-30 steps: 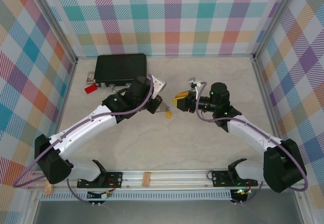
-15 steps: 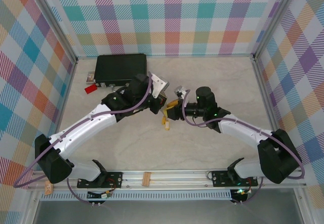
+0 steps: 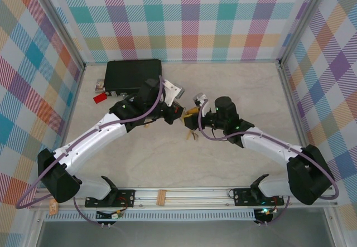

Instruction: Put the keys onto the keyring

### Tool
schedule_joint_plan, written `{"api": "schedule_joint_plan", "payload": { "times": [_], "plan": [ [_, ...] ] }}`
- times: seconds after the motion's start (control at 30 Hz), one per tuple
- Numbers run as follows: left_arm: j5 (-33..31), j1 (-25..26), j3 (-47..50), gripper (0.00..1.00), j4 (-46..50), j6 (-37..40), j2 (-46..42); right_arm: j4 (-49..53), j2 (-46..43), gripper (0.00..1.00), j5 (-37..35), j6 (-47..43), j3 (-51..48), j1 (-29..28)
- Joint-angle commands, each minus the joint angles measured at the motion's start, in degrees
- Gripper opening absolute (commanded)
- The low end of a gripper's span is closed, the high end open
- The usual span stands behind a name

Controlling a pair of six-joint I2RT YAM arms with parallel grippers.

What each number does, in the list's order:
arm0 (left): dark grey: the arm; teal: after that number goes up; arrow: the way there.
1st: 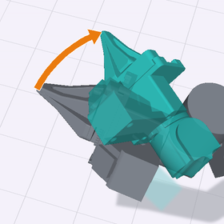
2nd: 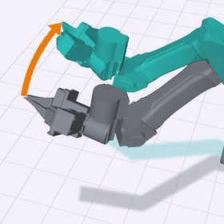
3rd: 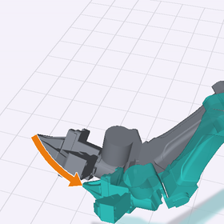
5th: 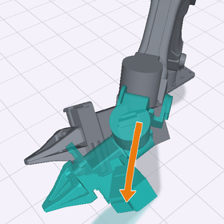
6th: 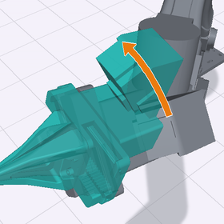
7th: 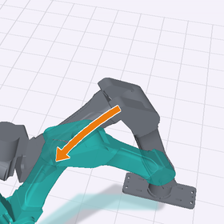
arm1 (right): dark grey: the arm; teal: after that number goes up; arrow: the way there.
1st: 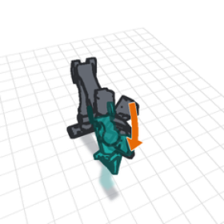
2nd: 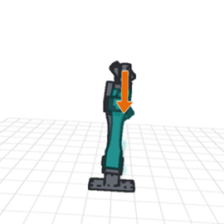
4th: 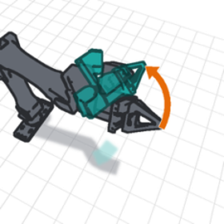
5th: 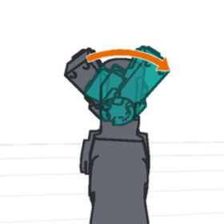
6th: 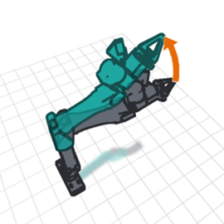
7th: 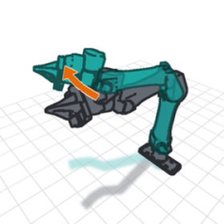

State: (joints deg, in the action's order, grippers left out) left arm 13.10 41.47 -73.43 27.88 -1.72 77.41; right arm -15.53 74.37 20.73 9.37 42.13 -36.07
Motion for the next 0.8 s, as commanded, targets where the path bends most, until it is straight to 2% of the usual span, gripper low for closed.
{"api": "schedule_joint_plan", "payload": {
  "times": [0.0,0.23,0.37,0.67,0.77],
  "plan": [
    [2.26,-0.57,0.11,0.0,-2.67,-0.23,-2.03,-0.83,-2.58,0.46,-2.16,-1.7,-1.46,-0.14],
    [2.28,-1.14,1.05,0.0,-3.78,0.07,-2.48,-0.3,-4.54,0.46,-1.75,-1.99,-1.96,-0.14],
    [1.93,-1.18,4.51,0.0,-7.94,1.54,-4.25,-1.51,-7.9,0.47,-1.98,-1.03,-3.74,-0.05],
    [3.95,-1.22,17.32,0.0,-30.22,5.18,-9.77,-2.44,-17.92,0.49,-13.03,0.57,-7.73,0.2],
    [5.65,-1.22,22.7,0.0,-41.44,6.11,-10.64,-1.44,-18.49,0.49,-14.92,0.45,-7.51,0.4]
  ]
}}
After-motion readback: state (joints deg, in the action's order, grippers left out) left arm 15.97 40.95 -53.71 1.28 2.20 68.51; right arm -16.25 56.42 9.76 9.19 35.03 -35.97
